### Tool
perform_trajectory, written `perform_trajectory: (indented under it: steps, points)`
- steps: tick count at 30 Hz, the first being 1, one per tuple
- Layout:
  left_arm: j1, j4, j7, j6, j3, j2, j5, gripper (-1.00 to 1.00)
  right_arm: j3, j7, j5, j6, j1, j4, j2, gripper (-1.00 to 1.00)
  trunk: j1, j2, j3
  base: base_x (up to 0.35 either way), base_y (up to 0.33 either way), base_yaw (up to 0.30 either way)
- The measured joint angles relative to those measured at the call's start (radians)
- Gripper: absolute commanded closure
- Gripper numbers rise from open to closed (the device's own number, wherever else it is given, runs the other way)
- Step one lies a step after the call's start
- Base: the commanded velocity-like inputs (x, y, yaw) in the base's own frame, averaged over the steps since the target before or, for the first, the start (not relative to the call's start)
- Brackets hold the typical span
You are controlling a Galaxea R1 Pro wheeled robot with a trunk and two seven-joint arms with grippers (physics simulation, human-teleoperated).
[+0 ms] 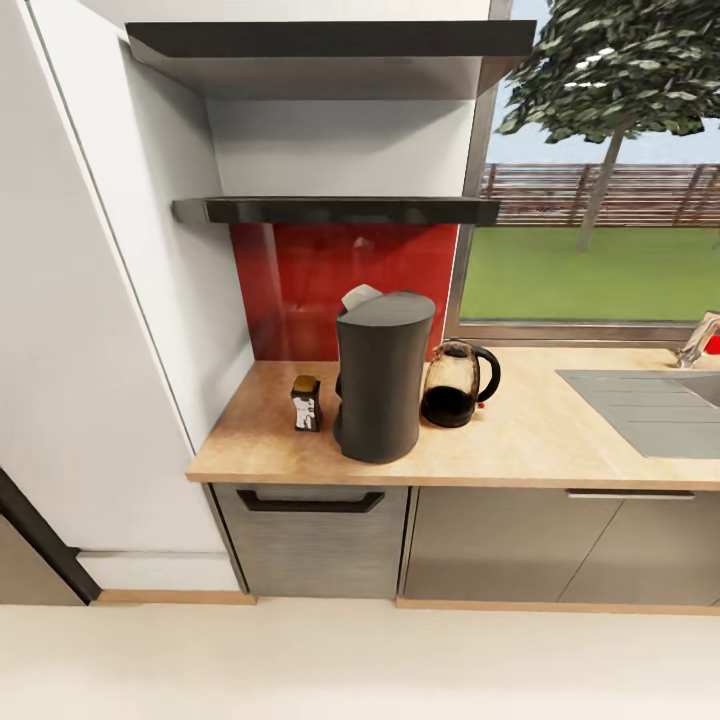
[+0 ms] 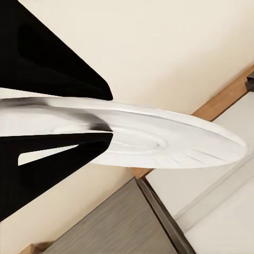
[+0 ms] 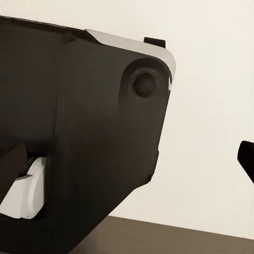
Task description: Set up a coffee station on the kitchen countertop: keep the coffee maker on the countertop, move the bottle of coffee from the kitchen shelf to the counter next to the coffee maker, place a paper coffee filter on top of the coffee maker, put the saucer next to the coffee maker with the coffee cup on the saucer, and place the electric kettle next to the coffee maker.
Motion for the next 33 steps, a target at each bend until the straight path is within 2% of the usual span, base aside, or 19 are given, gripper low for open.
perform_trajectory:
  steps: [4,9,13,17,21,23,28,30,33]
  points:
    - [0.000,-0.001,-0.001,-0.001,0.000,-0.005,-0.016,1.00,0.000,0.000,-0.001,0.000,0.000,0.000,0.000,-1.00,0.000,0.000,0.004,0.000,0.000,0.000]
    - [-0.004,-0.020,-0.008,-0.002,0.002,-0.005,-0.119,1.00,0.000,0.000,-0.001,-0.001,0.000,0.000,0.001,-1.00,0.000,0.000,0.009,0.000,0.000,0.000]
    - [-0.009,-0.095,-0.012,-0.003,0.005,-0.007,-0.193,1.00,-0.001,-0.001,0.000,-0.001,0.000,0.000,0.000,-1.00,0.000,0.000,0.009,0.000,0.000,0.000]
    - [-0.011,-0.212,-0.035,0.004,0.003,-0.007,-0.210,1.00,-0.002,-0.002,0.000,-0.004,0.000,0.000,0.000,-1.00,0.000,0.000,0.009,0.000,0.000,0.000]
    - [-0.013,-0.320,-0.160,0.030,0.000,-0.006,-0.210,1.00,-0.001,-0.002,0.001,-0.032,0.000,-0.001,-0.001,-1.00,0.000,0.000,0.009,0.000,0.000,0.000]
    - [-0.015,-0.341,-0.221,0.076,-0.002,-0.005,-0.209,1.00,0.000,-0.003,0.001,-0.045,0.000,-0.001,-0.001,-1.00,0.000,0.000,0.009,0.000,0.000,0.000]
    - [-0.016,-0.435,-0.434,0.325,-0.001,0.003,-0.211,1.00,0.001,-0.004,0.001,-0.066,0.000,-0.002,-0.001,-1.00,0.000,0.000,0.009,0.000,0.000,0.000]
    - [-0.016,-0.513,-0.477,0.389,-0.002,0.004,-0.214,1.00,0.001,-0.004,0.001,-0.068,0.000,-0.002,-0.002,-1.00,0.000,0.000,0.009,0.000,0.000,0.000]
    - [-0.016,-0.659,-0.498,0.500,-0.021,-0.001,-0.232,1.00,0.001,-0.004,0.001,-0.069,0.000,-0.002,-0.002,-1.00,0.000,0.000,0.009,0.000,0.000,0.000]
